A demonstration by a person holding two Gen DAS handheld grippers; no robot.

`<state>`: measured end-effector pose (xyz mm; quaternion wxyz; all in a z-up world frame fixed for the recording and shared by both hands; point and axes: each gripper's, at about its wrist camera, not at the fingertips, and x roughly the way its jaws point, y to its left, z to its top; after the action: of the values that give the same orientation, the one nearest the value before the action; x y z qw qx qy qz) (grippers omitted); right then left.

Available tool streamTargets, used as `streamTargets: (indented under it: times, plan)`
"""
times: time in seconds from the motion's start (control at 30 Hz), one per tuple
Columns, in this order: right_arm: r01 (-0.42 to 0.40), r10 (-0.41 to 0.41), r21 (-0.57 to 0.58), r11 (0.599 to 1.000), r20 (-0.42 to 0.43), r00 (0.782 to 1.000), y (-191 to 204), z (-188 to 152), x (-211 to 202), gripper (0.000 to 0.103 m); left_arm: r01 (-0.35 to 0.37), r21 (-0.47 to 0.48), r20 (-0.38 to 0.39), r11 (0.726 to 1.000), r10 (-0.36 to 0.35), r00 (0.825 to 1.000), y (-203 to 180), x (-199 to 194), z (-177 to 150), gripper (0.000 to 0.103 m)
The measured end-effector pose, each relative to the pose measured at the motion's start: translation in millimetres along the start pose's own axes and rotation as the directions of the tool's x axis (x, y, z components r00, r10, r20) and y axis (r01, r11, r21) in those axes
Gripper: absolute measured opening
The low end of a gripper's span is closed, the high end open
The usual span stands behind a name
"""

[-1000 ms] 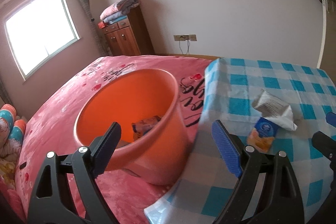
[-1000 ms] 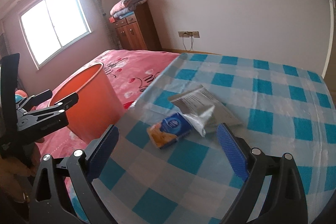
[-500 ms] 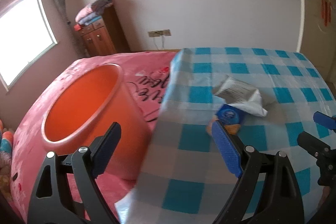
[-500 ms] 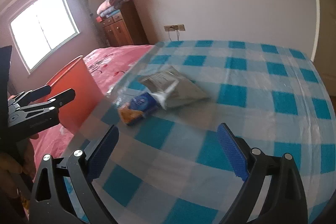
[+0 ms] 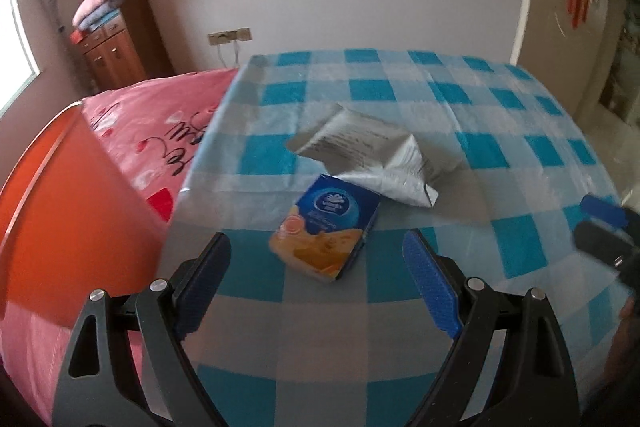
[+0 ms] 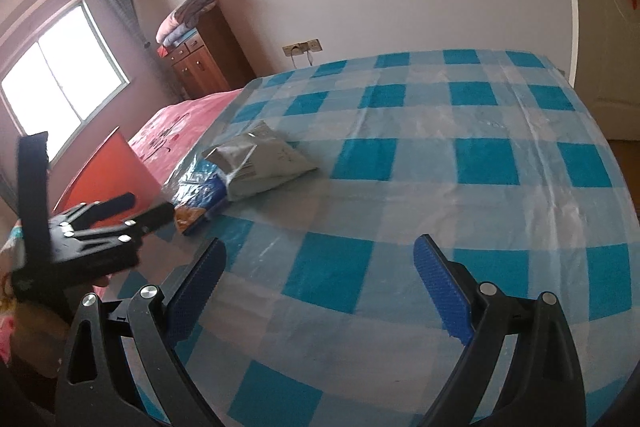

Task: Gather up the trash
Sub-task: 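Grasp the blue Vinda carton with the left tool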

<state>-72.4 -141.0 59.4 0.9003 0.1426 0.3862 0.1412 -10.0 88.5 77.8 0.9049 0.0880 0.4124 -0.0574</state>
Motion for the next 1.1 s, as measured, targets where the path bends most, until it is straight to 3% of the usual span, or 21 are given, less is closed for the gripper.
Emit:
streamTargets:
  times: [0.33,0.8,1.1]
  plan:
    - [-0.027,0.029,0.03,0.999,-0.058,0.998,-10.7,-0.1,15.5,0.094,0.021,0.125,-0.043,0.992,-0.016,0.999,3.3,35.2,2.9,0.088]
    - [-0.048,0.048,0.002,0.999,-0.124,0.991,2.7,13.5,42.6,0.094,0.091,0.123,-0.054,0.988,-0.085,0.995,10.8,54.9,5.7,0.087]
    - [-0.078,0.07,-0.056,0.995,-0.131,0.989,23.9,35.6,58.0,0.094,0.137,0.054,-0.049,0.989,-0.135,0.99,14.7,59.0,6.7,0.063]
